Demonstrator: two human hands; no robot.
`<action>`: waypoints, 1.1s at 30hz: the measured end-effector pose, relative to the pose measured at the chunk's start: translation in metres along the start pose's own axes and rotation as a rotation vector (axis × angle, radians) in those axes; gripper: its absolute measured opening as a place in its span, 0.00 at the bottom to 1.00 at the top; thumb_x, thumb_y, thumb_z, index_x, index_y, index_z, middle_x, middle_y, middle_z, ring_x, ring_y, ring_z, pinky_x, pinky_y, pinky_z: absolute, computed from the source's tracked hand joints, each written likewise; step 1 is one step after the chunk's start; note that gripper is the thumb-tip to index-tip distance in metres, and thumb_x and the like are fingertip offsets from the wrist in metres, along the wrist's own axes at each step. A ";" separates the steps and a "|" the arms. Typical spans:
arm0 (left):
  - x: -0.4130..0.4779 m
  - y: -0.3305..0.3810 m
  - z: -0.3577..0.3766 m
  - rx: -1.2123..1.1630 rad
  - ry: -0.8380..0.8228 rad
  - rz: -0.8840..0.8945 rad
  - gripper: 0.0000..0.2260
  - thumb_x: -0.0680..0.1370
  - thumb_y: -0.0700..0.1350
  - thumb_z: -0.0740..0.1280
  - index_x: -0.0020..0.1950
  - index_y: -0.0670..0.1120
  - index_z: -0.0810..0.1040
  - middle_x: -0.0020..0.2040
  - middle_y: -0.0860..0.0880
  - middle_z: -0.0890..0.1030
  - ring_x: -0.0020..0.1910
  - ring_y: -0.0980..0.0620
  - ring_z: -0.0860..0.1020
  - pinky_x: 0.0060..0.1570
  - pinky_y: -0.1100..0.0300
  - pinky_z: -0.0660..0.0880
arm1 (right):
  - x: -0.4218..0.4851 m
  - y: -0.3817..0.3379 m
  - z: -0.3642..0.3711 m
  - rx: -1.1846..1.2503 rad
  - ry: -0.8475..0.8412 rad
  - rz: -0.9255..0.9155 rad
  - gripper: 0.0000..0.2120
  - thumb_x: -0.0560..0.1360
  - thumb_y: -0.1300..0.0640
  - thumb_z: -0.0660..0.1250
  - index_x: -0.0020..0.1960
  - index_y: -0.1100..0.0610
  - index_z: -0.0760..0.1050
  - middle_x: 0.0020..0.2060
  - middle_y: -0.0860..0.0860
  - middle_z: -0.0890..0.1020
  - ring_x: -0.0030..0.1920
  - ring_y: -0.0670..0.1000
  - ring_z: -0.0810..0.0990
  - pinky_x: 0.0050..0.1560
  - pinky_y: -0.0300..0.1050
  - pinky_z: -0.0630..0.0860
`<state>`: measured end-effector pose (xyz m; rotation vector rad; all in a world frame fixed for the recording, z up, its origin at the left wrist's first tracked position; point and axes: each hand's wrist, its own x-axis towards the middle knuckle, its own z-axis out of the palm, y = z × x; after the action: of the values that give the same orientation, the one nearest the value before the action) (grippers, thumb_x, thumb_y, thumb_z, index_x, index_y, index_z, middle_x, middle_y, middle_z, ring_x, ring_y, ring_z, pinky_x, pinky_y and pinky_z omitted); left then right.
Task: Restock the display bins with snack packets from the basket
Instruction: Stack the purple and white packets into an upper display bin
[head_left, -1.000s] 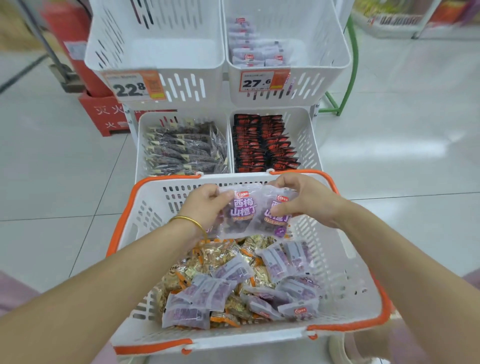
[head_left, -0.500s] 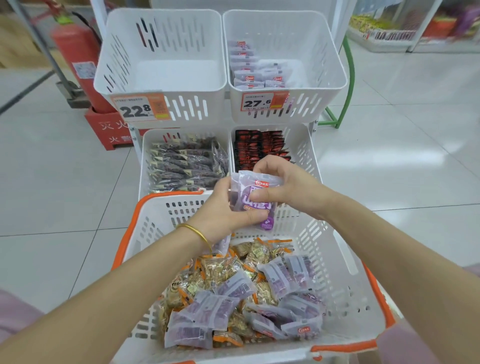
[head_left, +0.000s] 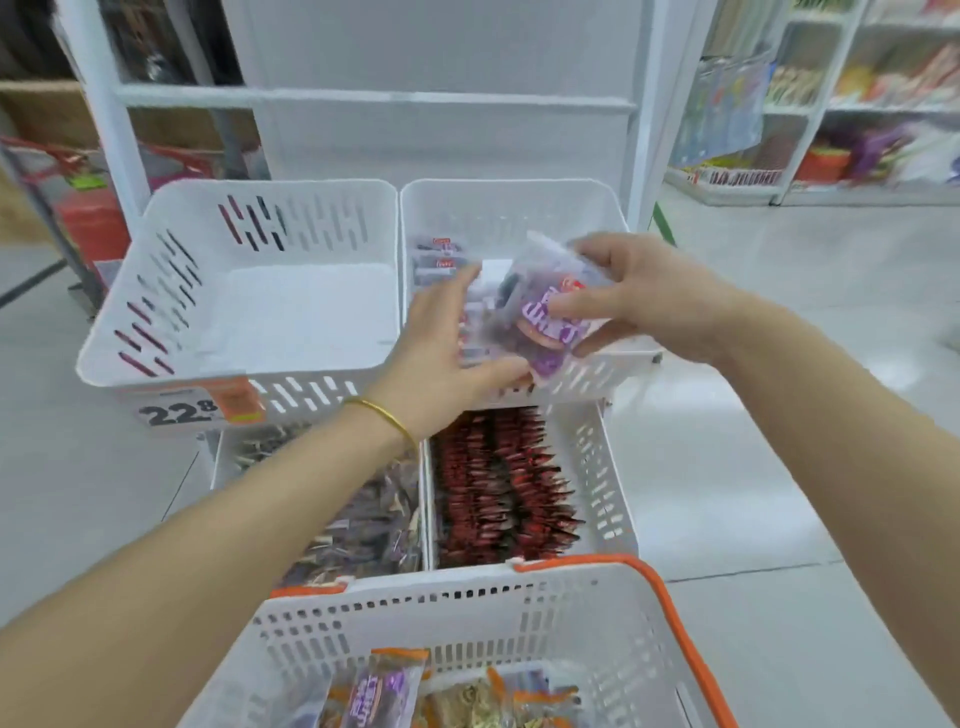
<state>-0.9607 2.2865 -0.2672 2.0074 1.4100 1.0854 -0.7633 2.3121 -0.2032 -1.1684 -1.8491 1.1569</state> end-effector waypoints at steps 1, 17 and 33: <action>0.017 -0.005 -0.003 0.131 0.070 0.035 0.36 0.72 0.49 0.72 0.75 0.46 0.58 0.70 0.46 0.62 0.68 0.53 0.63 0.63 0.70 0.56 | 0.017 0.000 -0.012 -0.034 0.119 -0.038 0.15 0.70 0.65 0.72 0.55 0.59 0.75 0.42 0.51 0.81 0.37 0.47 0.82 0.36 0.46 0.82; 0.064 -0.061 0.010 0.759 0.060 0.032 0.33 0.73 0.62 0.44 0.69 0.47 0.70 0.73 0.41 0.63 0.74 0.43 0.55 0.74 0.48 0.53 | 0.190 0.066 0.005 -0.489 -0.045 0.144 0.18 0.77 0.63 0.57 0.66 0.68 0.68 0.55 0.62 0.75 0.49 0.52 0.71 0.46 0.42 0.67; -0.036 -0.034 0.003 0.632 0.146 0.255 0.16 0.76 0.46 0.59 0.59 0.38 0.75 0.61 0.38 0.74 0.63 0.38 0.70 0.66 0.54 0.58 | -0.049 0.061 0.082 -0.086 0.331 -0.226 0.24 0.64 0.66 0.56 0.57 0.51 0.75 0.53 0.46 0.80 0.57 0.41 0.76 0.59 0.35 0.71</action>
<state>-0.9840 2.2663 -0.3063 2.6532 1.7713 0.9807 -0.7936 2.2530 -0.2948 -1.0901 -1.7337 0.7173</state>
